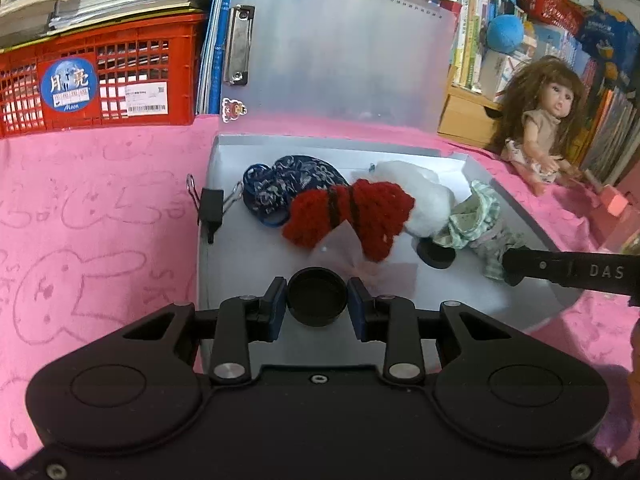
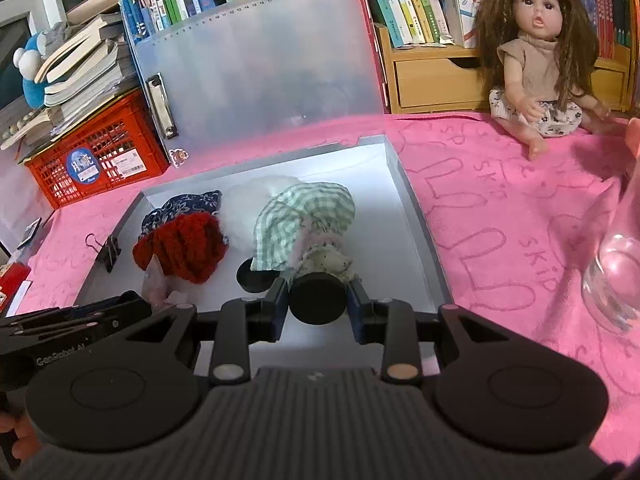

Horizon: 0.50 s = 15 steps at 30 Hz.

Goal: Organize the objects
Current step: 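Carry the lid into the box with the left tool while the right carries its lid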

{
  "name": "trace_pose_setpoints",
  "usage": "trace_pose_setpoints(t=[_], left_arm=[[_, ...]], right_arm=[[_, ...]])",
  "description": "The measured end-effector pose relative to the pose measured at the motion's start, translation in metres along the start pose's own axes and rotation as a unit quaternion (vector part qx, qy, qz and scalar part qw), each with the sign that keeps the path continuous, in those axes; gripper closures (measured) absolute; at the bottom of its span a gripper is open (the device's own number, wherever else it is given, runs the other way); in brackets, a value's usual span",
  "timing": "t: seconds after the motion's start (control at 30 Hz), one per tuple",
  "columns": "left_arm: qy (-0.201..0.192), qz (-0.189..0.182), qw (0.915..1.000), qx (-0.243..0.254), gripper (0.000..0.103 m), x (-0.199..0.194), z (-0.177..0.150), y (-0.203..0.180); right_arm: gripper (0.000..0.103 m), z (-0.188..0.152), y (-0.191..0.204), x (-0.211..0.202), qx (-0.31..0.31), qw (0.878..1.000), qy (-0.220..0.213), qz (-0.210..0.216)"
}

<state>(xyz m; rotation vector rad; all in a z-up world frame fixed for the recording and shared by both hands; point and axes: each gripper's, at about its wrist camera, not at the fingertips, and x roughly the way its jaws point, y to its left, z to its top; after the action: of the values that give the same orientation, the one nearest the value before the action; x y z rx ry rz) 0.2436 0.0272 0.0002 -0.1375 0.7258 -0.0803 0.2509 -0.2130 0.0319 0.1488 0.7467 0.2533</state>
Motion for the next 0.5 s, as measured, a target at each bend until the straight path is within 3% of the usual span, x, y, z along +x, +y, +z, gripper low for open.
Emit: trace_pose_setpoints(t=[0.5], left_arm=[[-0.002, 0.044, 0.9990, 0.003, 0.072, 0.042, 0.031, -0.001]], right_arm=[[0.067, 0.028, 0.003, 0.042, -0.005, 0.999, 0.027, -0.028]])
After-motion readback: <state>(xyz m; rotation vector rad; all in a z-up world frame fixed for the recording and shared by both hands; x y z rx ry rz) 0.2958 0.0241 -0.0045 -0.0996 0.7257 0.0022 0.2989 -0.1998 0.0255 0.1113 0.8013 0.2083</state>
